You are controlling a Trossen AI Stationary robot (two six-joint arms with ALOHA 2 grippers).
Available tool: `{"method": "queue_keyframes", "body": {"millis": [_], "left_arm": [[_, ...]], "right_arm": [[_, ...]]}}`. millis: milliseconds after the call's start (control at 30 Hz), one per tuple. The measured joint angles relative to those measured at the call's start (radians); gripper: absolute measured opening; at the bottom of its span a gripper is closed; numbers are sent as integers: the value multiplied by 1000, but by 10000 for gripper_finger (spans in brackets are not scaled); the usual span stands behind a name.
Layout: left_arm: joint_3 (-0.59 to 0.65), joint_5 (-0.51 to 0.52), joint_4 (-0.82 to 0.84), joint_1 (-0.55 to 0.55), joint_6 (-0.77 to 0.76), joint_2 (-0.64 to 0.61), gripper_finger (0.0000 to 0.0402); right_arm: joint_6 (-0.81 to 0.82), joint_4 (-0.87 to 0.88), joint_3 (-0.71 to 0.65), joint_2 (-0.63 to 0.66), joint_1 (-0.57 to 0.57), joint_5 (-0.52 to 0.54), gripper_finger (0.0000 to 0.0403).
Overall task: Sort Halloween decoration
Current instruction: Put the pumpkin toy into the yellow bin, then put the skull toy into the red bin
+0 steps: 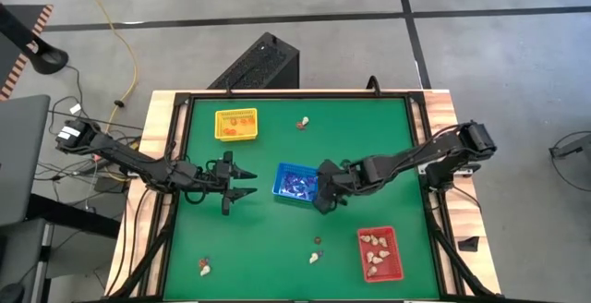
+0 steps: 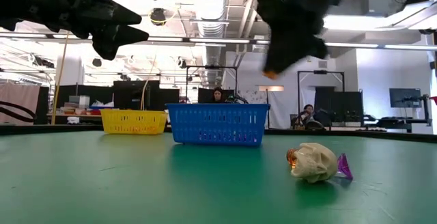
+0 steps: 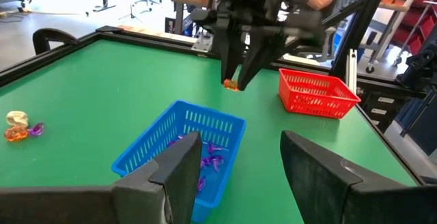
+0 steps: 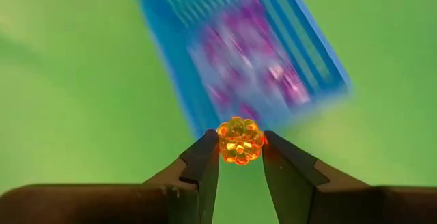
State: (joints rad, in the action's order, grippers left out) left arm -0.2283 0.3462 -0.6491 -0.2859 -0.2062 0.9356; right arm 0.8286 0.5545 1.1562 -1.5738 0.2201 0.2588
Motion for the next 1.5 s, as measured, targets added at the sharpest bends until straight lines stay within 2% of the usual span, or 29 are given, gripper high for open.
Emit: {"method": "queue_keyframes", "body": {"millis": [300,400,500,733,900,1100,1300,1367,1500], "left_arm": [[0,0,-4,0,-8,0,190],[0,0,-5,0,-2,-5,190],[-2,5,22,0,19,-32,190],[-2,113,231,0,18,-212,190],[-1,105,346,-7,0,-321,190],[-1,107,412,-19,2,-349,190],[-1,111,420,-19,18,-348,190],[-1,110,426,-19,19,-348,190],[-1,111,450,-19,10,-348,190]], "right_arm": [[-271,-500,3,-30,-118,-6,134],[-336,-655,20,-86,-192,-81,133],[-380,-725,104,-180,-266,-151,132],[-453,-704,444,-478,-397,-233,132],[-439,-649,687,-669,-460,-248,139],[-393,-509,934,-848,-511,-318,173],[-392,-343,1059,-904,-529,-325,226],[-393,-296,1063,-890,-536,-325,234],[-457,-92,1062,-817,-545,-322,236]]}}
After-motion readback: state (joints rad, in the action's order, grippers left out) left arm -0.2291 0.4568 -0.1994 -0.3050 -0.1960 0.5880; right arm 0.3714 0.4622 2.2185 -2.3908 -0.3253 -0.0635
